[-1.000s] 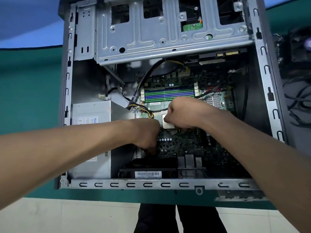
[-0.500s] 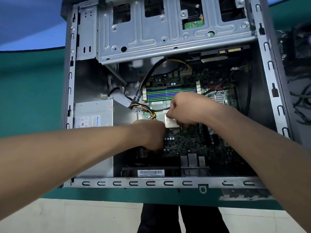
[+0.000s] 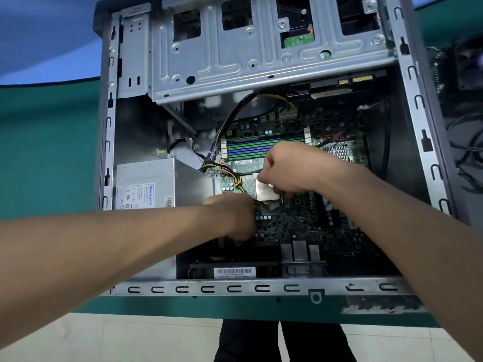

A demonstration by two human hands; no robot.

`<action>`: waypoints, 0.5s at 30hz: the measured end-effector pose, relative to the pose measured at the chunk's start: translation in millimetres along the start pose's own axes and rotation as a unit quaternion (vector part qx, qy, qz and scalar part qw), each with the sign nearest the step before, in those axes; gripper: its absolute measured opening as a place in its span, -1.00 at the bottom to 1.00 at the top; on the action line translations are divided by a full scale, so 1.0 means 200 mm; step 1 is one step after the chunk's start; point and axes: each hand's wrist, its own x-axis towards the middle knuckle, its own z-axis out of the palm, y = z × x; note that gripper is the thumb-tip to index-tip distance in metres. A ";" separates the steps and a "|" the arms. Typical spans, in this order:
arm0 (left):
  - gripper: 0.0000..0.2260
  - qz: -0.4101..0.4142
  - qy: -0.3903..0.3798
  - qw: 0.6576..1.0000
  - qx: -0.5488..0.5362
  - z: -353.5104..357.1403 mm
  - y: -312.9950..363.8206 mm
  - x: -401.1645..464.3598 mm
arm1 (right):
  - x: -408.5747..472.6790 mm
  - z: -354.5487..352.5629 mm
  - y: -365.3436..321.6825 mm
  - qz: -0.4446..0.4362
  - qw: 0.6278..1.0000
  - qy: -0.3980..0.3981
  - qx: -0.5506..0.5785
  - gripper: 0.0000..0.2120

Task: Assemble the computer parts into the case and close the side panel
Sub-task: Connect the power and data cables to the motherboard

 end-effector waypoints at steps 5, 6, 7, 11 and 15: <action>-0.75 0.010 0.000 1.000 0.017 -0.01 0.00 -0.01 | 0.00 0.00 0.00 0.000 1.000 0.003 0.005 -0.78; -0.75 0.016 0.003 1.000 0.027 -0.01 0.01 -0.01 | 0.00 0.00 0.00 0.000 1.000 0.004 0.005 -0.78; -0.76 0.022 0.006 0.999 0.038 -0.01 0.01 -0.01 | 0.00 0.00 0.00 -0.001 1.000 0.004 0.005 -0.79; -0.93 0.041 -0.008 0.995 0.088 0.00 0.03 -0.03 | 0.00 -0.01 0.00 0.000 1.000 0.003 0.001 -0.85; -0.85 0.068 -0.053 0.991 0.104 -0.04 0.03 -0.04 | -0.01 -0.01 -0.01 -0.003 1.000 0.015 -0.004 -0.87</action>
